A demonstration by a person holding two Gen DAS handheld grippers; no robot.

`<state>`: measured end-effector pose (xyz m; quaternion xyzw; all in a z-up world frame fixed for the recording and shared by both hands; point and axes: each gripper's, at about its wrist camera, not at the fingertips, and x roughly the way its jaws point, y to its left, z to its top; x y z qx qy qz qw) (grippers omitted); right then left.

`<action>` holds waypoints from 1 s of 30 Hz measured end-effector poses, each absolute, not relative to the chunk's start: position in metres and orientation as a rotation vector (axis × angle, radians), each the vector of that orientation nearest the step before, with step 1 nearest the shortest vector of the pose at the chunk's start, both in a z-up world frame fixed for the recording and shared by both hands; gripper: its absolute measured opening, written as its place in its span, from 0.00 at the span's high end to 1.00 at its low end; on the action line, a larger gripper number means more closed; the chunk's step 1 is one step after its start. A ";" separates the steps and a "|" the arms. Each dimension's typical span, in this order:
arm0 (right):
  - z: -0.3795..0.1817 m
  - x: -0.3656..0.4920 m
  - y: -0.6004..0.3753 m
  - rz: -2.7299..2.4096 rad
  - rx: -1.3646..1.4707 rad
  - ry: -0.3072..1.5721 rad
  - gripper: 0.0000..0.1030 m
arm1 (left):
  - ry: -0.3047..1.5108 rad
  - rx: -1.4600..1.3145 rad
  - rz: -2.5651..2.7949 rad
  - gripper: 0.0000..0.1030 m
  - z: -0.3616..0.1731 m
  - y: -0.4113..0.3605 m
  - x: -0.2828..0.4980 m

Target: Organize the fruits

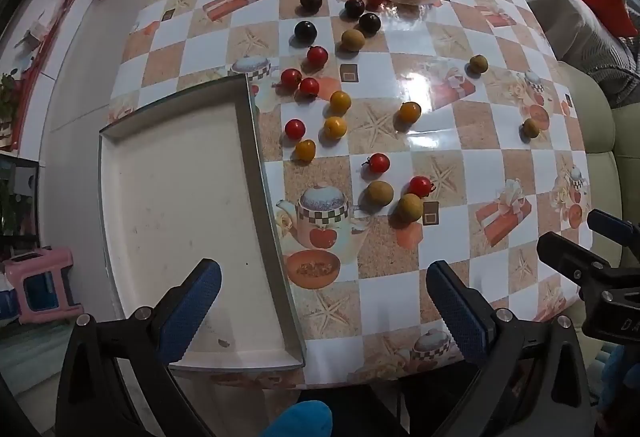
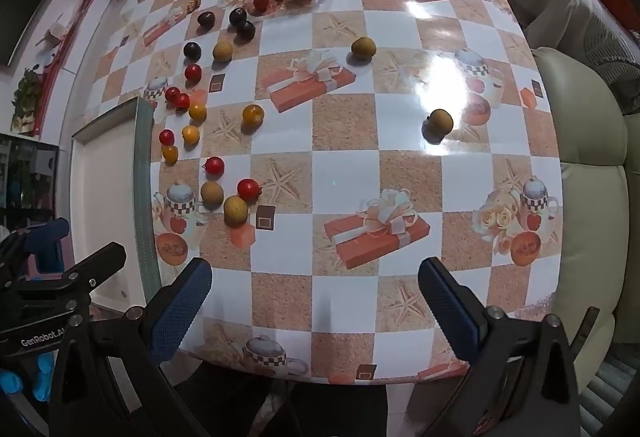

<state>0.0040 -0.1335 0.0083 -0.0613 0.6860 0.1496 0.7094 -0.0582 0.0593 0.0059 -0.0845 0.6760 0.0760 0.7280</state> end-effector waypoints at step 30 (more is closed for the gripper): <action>-0.009 0.013 -0.163 0.311 -0.104 1.519 0.00 | 1.522 -0.167 0.164 0.00 -0.008 0.035 -0.047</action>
